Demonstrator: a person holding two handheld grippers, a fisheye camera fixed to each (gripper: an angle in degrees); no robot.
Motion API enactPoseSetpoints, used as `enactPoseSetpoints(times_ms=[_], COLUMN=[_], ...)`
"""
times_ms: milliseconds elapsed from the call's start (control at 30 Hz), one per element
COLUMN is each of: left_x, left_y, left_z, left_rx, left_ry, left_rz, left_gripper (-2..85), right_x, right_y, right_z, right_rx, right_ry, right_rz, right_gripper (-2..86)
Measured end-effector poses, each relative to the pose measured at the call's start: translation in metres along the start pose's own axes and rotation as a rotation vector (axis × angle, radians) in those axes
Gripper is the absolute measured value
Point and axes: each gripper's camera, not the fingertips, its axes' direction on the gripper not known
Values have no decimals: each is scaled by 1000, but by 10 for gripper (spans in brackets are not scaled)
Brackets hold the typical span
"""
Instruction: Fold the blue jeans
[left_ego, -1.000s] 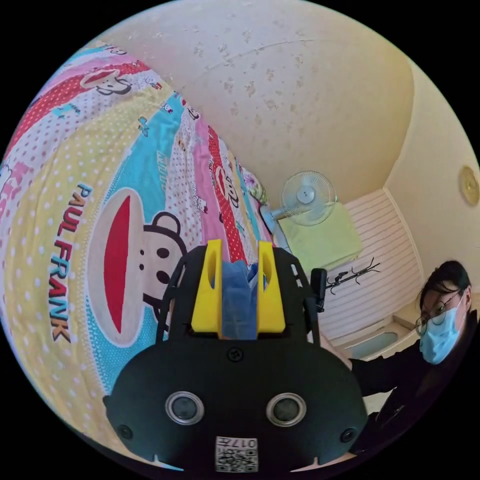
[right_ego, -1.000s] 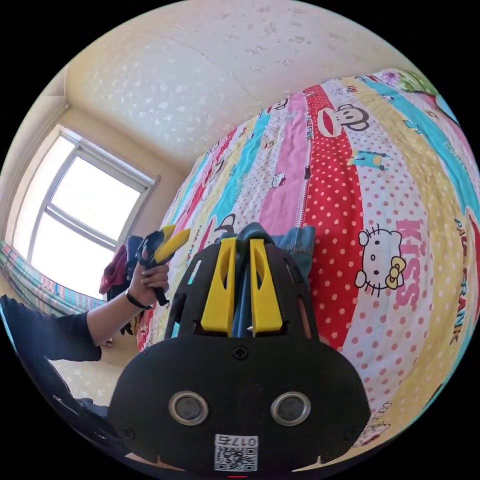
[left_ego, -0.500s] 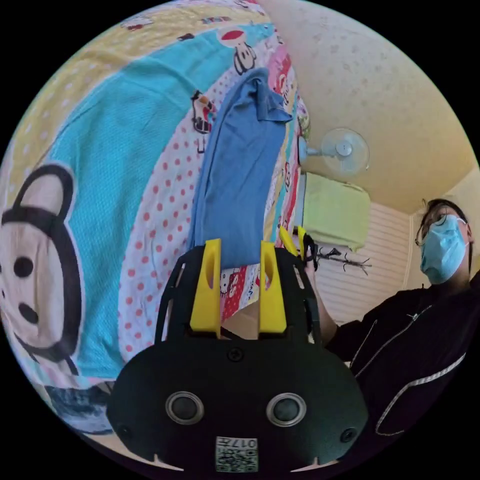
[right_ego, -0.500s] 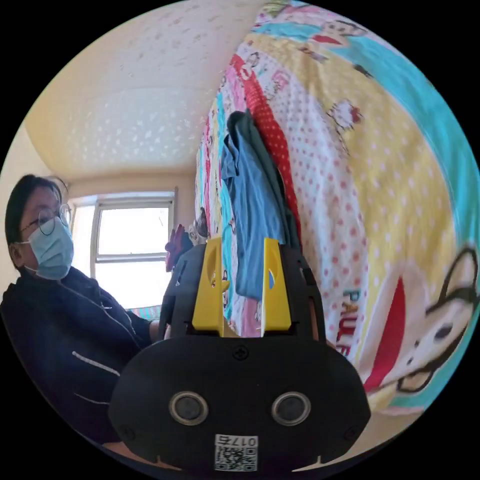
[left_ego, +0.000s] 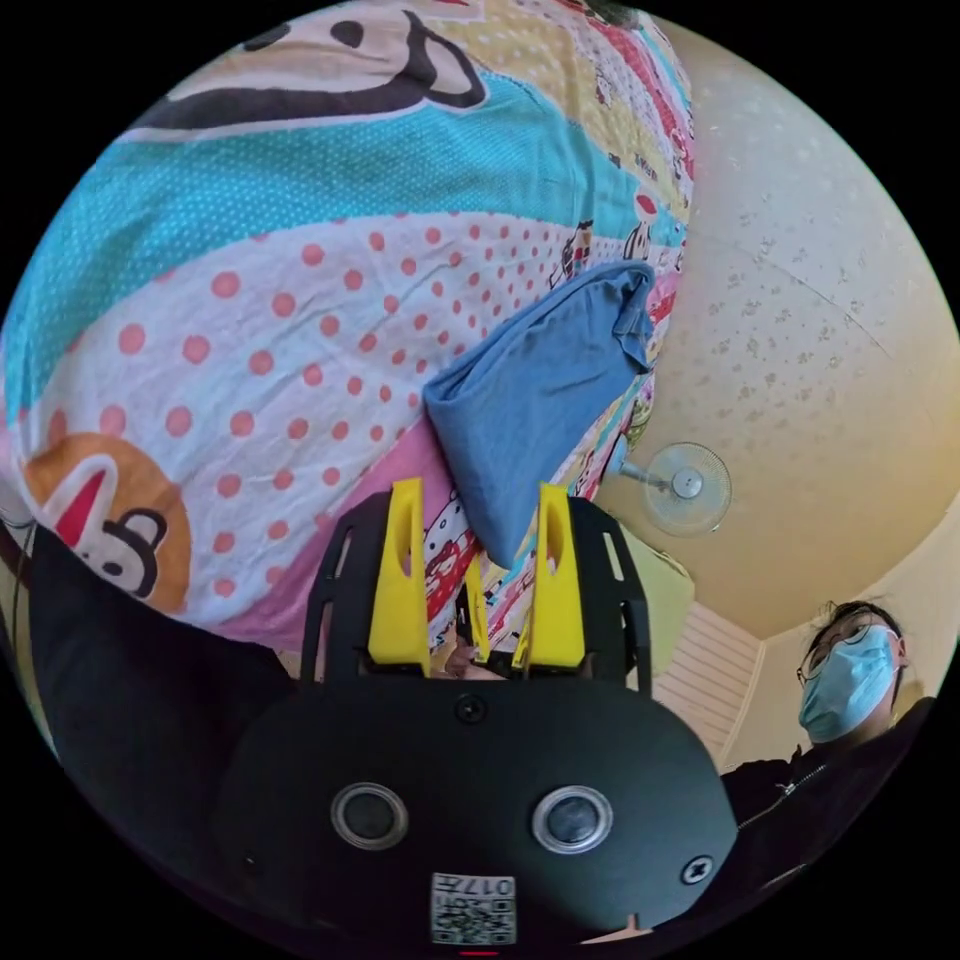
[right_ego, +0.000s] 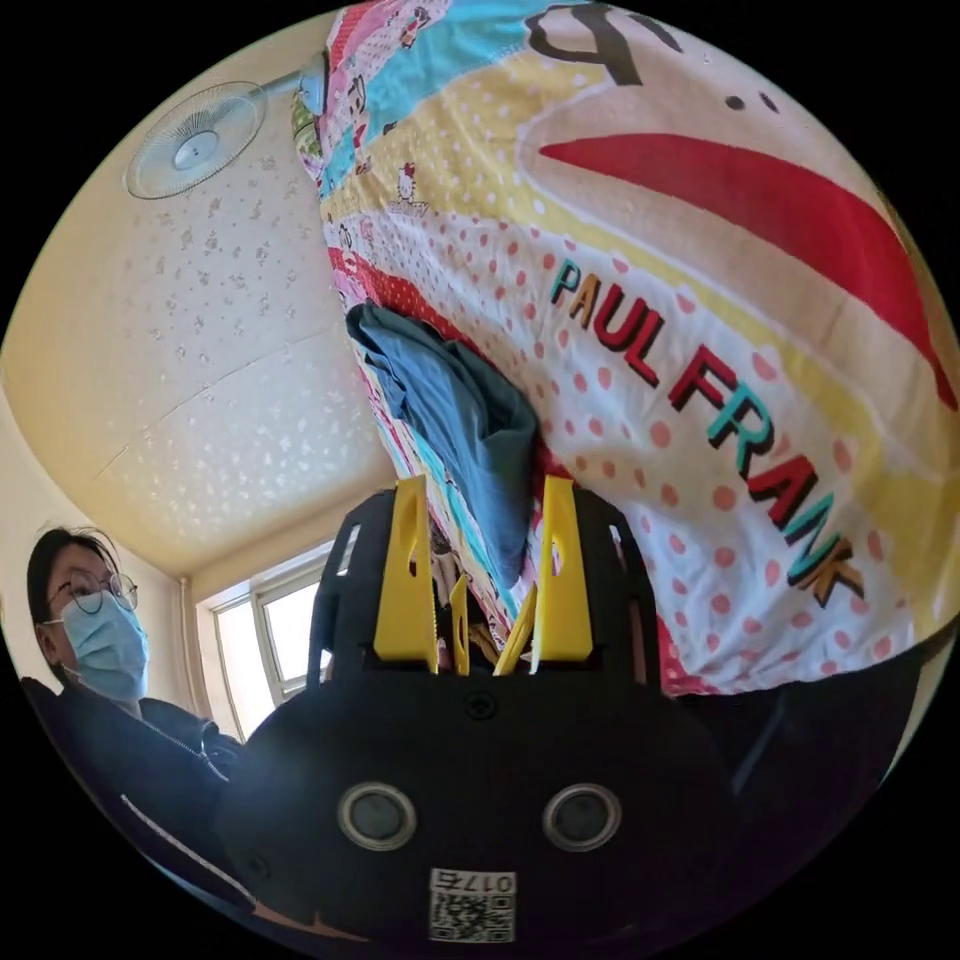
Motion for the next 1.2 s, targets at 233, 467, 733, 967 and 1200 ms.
enactPoseSetpoints(times_ms=[233,467,733,967,1200], left_x=[-11,-37,5,65,162], left_y=[-16,-42,-13,62,-18], left_z=[9,19,-55,-185,-180], left_rx=[53,67,-37,-109,-60], left_ry=[47,136,327,227,362], left_rz=[21,-69,76,192,248], left_gripper=[152,68,29,19,18], right_x=[21,21,-54,-115,-198], right_y=[-16,-44,-12,78,37], right_z=[11,24,-26,-93,-38], right_rx=[61,-14,-168,-287,-230], right_ry=[-57,-71,-76,-102,-282], right_rz=[-41,-43,-156,43,84], right_gripper=[125,49,9,3,1])
